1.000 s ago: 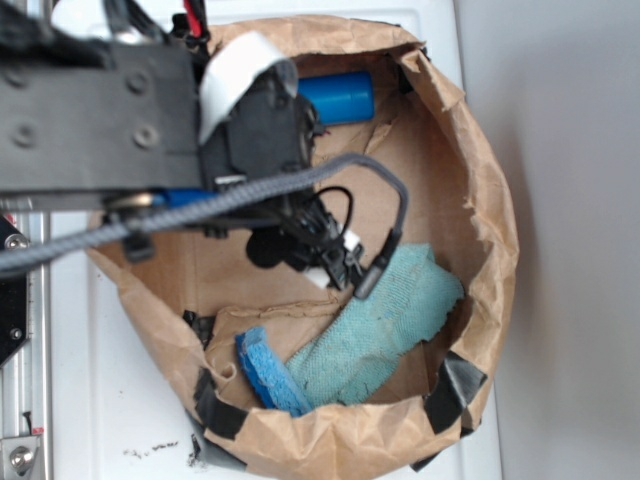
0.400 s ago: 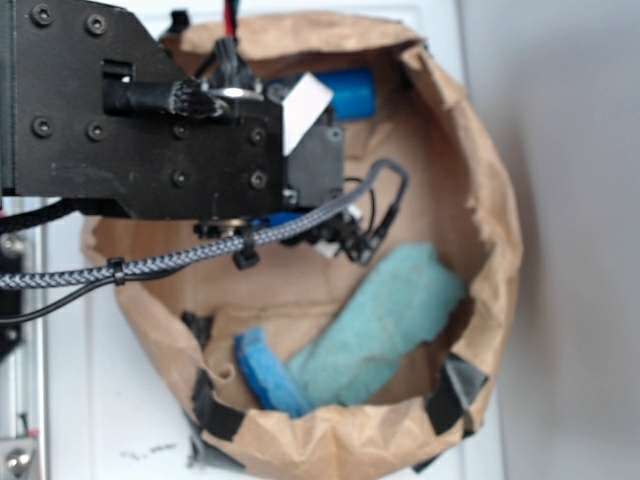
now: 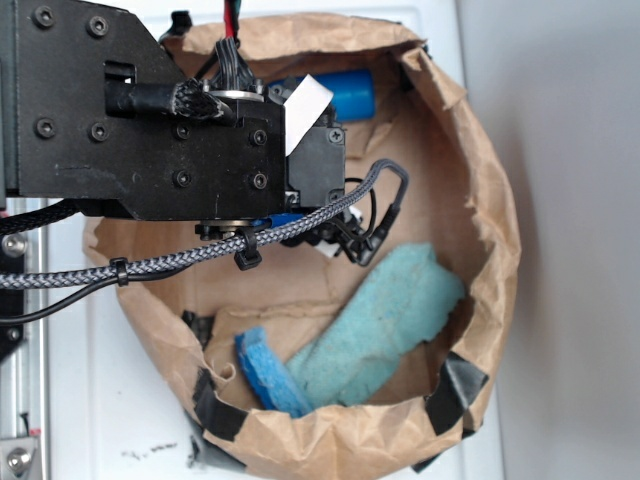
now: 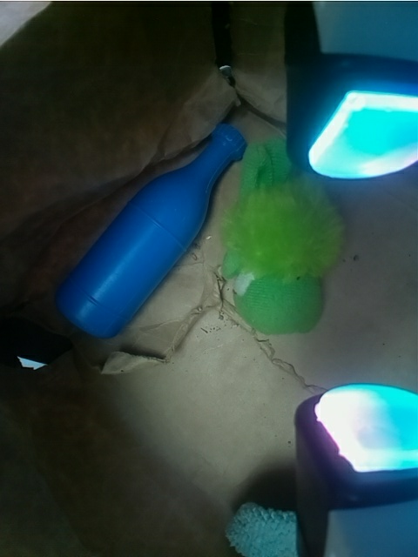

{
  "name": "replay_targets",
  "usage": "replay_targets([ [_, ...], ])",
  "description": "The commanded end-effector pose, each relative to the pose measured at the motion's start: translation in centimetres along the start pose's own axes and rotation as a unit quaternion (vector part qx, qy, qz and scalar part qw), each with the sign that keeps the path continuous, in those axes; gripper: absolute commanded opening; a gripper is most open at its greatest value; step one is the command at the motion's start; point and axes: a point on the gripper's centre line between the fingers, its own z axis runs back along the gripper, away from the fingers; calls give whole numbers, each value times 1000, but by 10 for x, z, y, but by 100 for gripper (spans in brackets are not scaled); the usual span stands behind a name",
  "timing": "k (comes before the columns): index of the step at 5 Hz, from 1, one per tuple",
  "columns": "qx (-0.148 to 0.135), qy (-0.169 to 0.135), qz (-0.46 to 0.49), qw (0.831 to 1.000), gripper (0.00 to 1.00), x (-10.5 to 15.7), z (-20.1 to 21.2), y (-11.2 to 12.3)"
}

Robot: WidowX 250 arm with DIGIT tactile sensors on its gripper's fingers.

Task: Grab the green animal.

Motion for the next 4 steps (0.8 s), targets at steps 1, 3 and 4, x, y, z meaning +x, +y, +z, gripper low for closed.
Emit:
replay_targets([
  [1, -76, -88, -115, 987, 100, 16, 2, -21],
  [3, -184, -62, -327, 925, 100, 34, 5, -30],
  [4, -221, -7, -427, 877, 100, 40, 11, -29],
])
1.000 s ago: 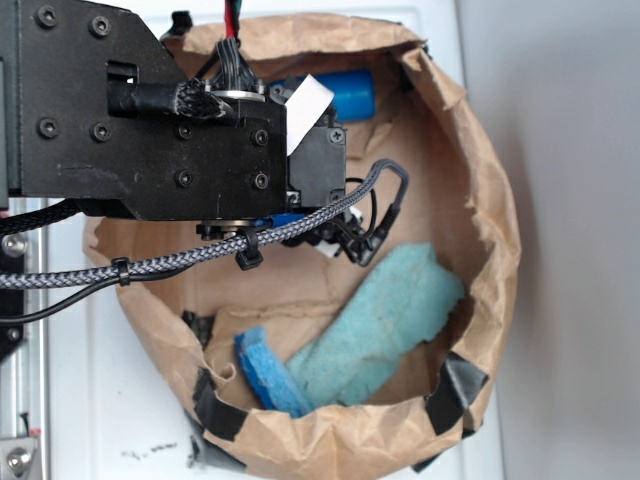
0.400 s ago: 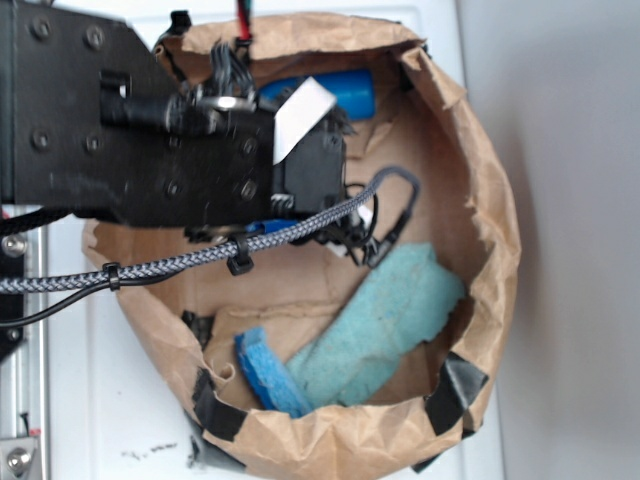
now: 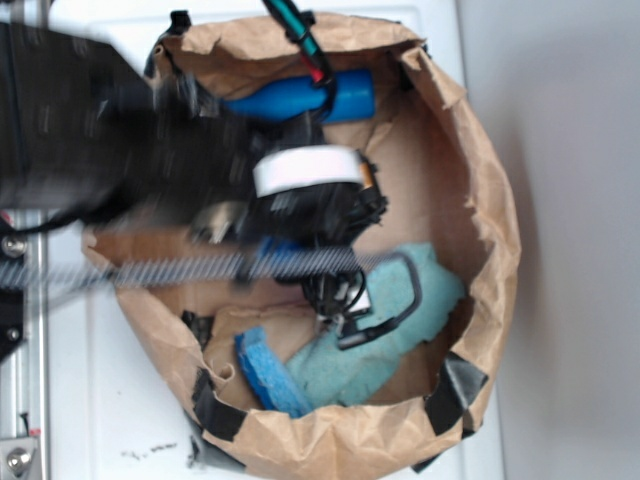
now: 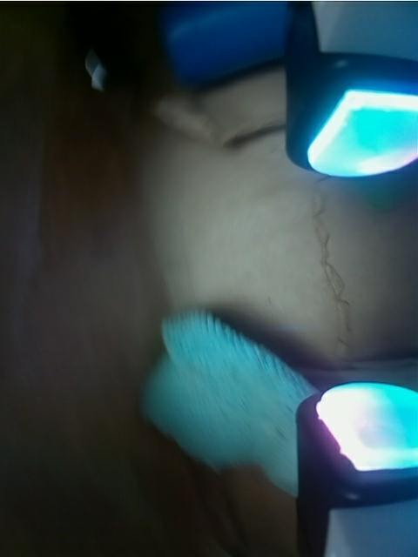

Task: Grab the green animal.

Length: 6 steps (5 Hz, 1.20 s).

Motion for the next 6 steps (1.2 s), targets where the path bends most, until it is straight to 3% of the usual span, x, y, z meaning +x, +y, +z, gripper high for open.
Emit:
replay_targets([
  [1, -53, 109, -164, 979, 100, 23, 35, 10],
  [2, -33, 107, -191, 975, 100, 8, 50, 9],
  [3, 13, 83, -219, 972, 100, -14, 50, 11],
  [6, 108, 95, -266, 953, 100, -42, 13, 15],
])
